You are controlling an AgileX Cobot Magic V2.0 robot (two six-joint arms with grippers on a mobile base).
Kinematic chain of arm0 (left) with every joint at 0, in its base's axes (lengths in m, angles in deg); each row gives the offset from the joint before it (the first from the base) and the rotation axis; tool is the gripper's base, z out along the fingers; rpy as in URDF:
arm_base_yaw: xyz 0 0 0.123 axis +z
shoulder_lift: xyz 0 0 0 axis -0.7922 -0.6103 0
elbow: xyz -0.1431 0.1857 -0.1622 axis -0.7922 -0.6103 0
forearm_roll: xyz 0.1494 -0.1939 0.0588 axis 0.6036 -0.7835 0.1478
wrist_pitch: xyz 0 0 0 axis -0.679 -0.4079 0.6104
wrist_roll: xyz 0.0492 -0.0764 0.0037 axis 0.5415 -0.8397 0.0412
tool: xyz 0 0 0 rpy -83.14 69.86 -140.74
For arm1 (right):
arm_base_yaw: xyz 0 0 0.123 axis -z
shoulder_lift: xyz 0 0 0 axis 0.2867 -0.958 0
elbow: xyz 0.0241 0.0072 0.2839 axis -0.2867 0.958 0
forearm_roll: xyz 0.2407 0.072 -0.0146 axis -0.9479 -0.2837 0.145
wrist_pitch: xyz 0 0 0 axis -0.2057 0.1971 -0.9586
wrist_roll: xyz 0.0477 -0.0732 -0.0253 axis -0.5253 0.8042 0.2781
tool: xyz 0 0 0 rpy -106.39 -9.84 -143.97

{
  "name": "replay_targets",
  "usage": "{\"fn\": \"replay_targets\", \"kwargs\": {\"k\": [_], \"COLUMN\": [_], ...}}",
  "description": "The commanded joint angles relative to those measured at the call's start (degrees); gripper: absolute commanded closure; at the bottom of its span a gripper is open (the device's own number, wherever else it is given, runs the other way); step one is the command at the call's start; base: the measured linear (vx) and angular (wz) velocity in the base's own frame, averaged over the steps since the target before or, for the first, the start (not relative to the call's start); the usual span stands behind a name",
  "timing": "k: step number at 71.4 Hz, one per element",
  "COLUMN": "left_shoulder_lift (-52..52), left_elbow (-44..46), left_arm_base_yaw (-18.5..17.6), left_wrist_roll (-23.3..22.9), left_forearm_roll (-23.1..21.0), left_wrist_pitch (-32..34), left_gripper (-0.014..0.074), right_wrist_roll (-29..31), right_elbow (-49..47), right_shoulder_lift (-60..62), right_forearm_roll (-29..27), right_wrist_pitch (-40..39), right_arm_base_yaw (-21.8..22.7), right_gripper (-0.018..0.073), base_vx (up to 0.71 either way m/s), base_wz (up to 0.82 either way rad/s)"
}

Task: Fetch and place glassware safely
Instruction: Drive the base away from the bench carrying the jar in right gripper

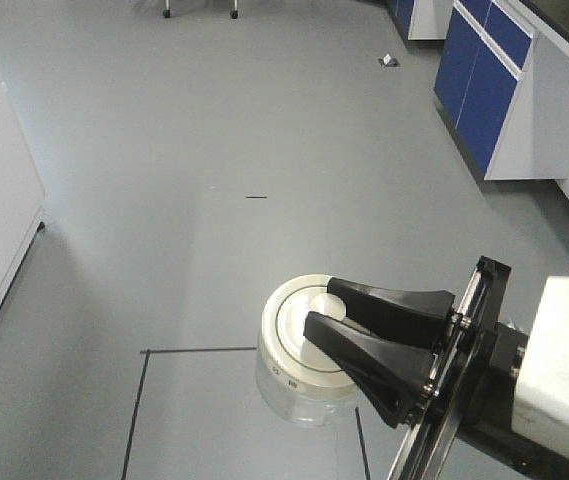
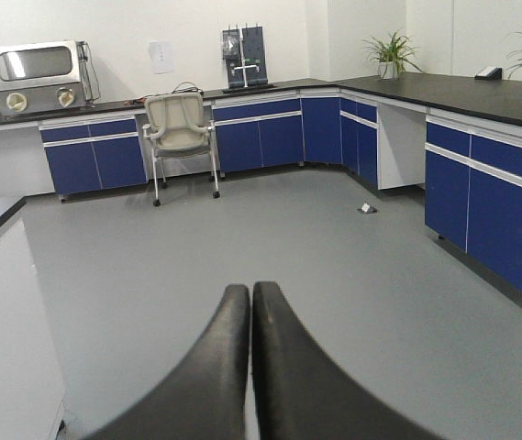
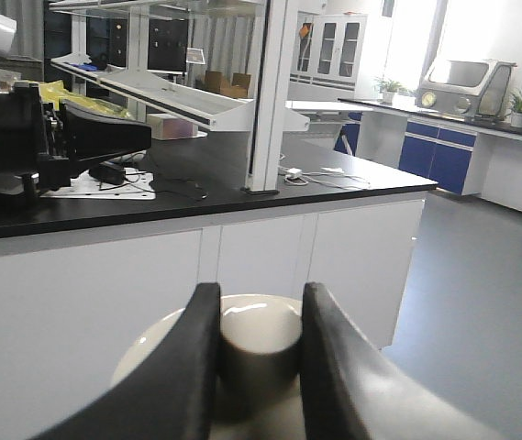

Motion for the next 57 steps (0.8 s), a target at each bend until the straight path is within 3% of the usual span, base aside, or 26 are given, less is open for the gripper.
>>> {"fn": "replay_targets", "kwargs": {"k": [1, 57], "left_shoulder_lift": [-0.04, -0.04], "left_elbow": [1.54, 1.54], "left_arm_base_yaw": [-0.22, -0.22], "left_wrist_roll": [-0.47, -0.47], "left_forearm_roll": [-0.44, -0.44], "left_wrist_pitch": [4.04, 4.04], "left_gripper": [0.0603, 0.0603], "right_wrist_roll": [0.13, 0.13], "right_elbow": [-1.81, -1.81], "right_shoulder_lift": [0.99, 0.99], "right_forearm_roll": [-1.39, -1.39], "right_wrist_pitch": [-5.33, -5.39], "right_arm_base_yaw": [0.07, 0.07], "right_gripper": [0.0563, 0.0563], "base_vx": [0.45, 0.51], "base_wz": [-0.05, 0.05]}}
